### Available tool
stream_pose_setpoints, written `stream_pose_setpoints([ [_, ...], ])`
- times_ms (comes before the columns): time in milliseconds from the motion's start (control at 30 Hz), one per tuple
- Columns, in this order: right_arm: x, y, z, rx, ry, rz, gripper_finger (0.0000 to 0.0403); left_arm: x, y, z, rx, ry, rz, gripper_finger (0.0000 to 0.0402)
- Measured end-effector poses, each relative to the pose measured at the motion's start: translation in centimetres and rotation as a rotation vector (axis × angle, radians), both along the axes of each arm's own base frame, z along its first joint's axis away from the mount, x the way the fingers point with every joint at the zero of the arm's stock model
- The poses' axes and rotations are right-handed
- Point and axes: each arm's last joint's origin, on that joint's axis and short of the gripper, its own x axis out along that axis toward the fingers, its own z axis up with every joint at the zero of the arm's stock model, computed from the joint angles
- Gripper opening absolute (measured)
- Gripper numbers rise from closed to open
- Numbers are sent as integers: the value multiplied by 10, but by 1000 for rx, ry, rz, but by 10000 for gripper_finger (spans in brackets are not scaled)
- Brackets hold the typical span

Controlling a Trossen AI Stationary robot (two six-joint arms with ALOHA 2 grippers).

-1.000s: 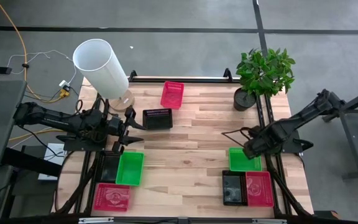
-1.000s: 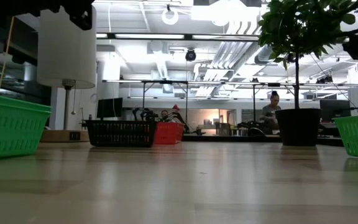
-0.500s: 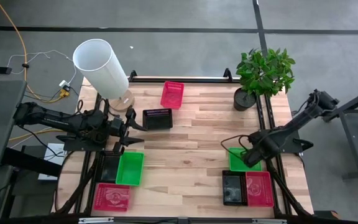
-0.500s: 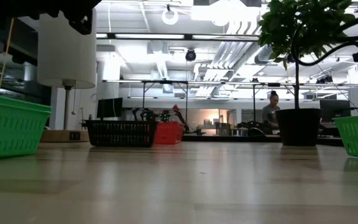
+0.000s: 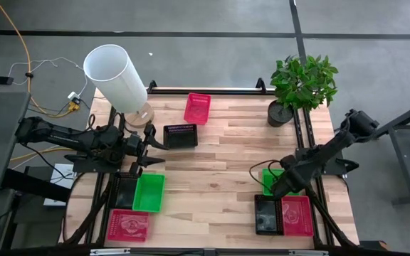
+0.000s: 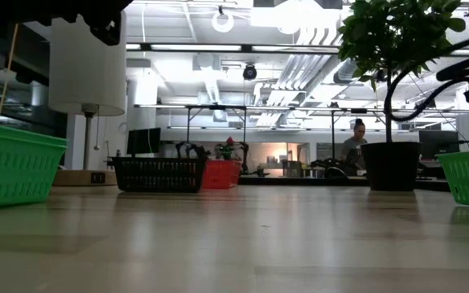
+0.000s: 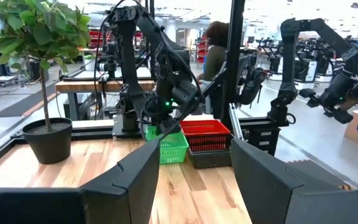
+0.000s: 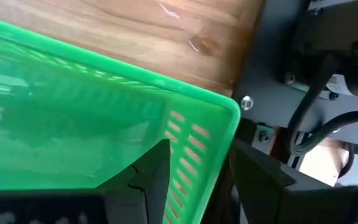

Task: Stack baskets by color
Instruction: Stack the right green bin on top of the left green bin

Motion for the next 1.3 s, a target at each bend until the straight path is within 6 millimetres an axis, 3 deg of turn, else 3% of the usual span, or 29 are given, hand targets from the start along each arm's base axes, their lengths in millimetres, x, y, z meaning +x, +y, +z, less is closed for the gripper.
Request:
stream_pose_setpoints([
  [233, 2, 0, -6, -61, 3, 38, 141, 0, 0, 0, 0, 0, 0, 186],
  [367, 3, -1, -5, -90, -10, 53, 94, 0, 0, 0, 0, -2, 0, 186],
  [500, 2, -4, -4, -137, -12, 107, 21, -1, 0, 3, 0, -17, -1, 186],
  [633, 3, -7, 0, -193, -32, 188, 17, -4, 0, 13, -1, -58, -2, 186],
  [733, 6, -9, 19, -290, -48, 272, 6, -8, 0, 21, -1, -95, -1, 186],
  [833, 12, -11, 52, -431, -118, 350, 5, -12, 0, 25, -1, -121, -1, 186],
  [1067, 41, -13, 125, -764, -596, 678, 1, -15, 1, 27, -4, -133, 18, 186],
  [1167, 55, -13, 141, -861, -654, 786, 1, -15, 1, 27, -4, -133, 26, 186],
  [1300, 82, -15, 141, -845, -660, 948, 1, -14, 1, 25, -4, -116, 28, 186],
])
